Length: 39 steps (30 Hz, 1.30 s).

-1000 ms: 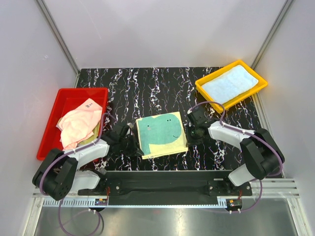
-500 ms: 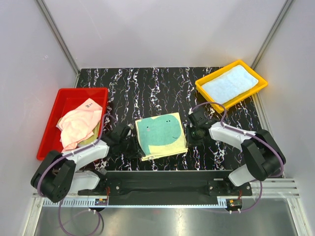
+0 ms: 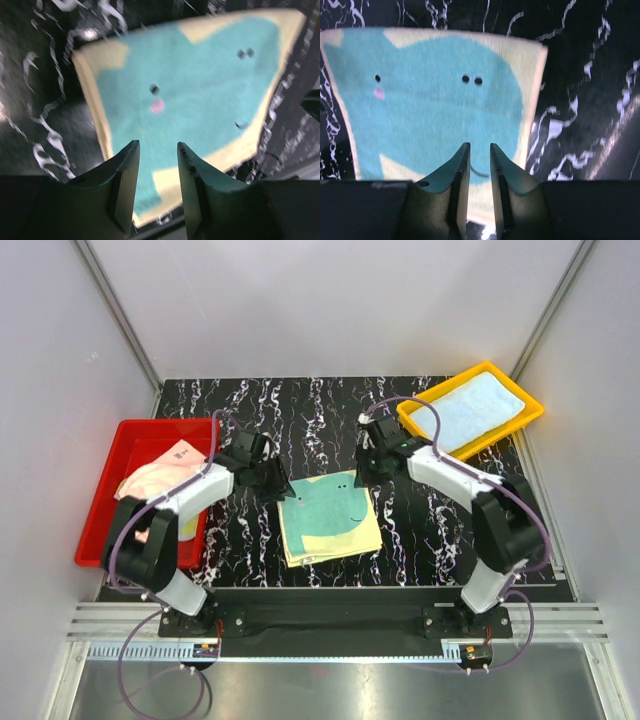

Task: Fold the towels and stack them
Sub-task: Fold the towel

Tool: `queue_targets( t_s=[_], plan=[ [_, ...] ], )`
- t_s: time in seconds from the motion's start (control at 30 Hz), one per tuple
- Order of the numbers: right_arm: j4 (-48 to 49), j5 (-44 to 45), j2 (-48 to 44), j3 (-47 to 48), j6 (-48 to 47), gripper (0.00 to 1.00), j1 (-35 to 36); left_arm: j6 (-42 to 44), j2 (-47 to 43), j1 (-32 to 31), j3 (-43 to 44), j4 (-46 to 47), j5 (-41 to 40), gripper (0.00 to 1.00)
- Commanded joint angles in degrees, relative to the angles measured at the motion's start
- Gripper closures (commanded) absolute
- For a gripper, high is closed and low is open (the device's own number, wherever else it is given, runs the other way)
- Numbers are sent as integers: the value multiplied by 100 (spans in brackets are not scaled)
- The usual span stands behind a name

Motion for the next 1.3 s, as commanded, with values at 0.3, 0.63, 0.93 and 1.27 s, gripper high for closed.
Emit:
queue_targets(
  t_s=[0.3, 0.63, 0.93, 1.27],
  plan=[
    [353, -300, 1806, 1187, -678, 72, -633, 734, 1743, 554, 1141, 14, -222, 60],
    [-278, -1098, 1226, 1476, -1080, 56, -668, 1814, 2095, 580, 2485, -653, 552, 57],
    [-1359, -1968, 1840, 2584, -2584, 39, -922, 3159, 2911, 730, 3383, -1383, 595, 55],
    [-2037, -2593, 2693, 3523, -3753, 47, -1231, 3793, 3562, 826, 3937, -1656, 851, 55]
  ],
)
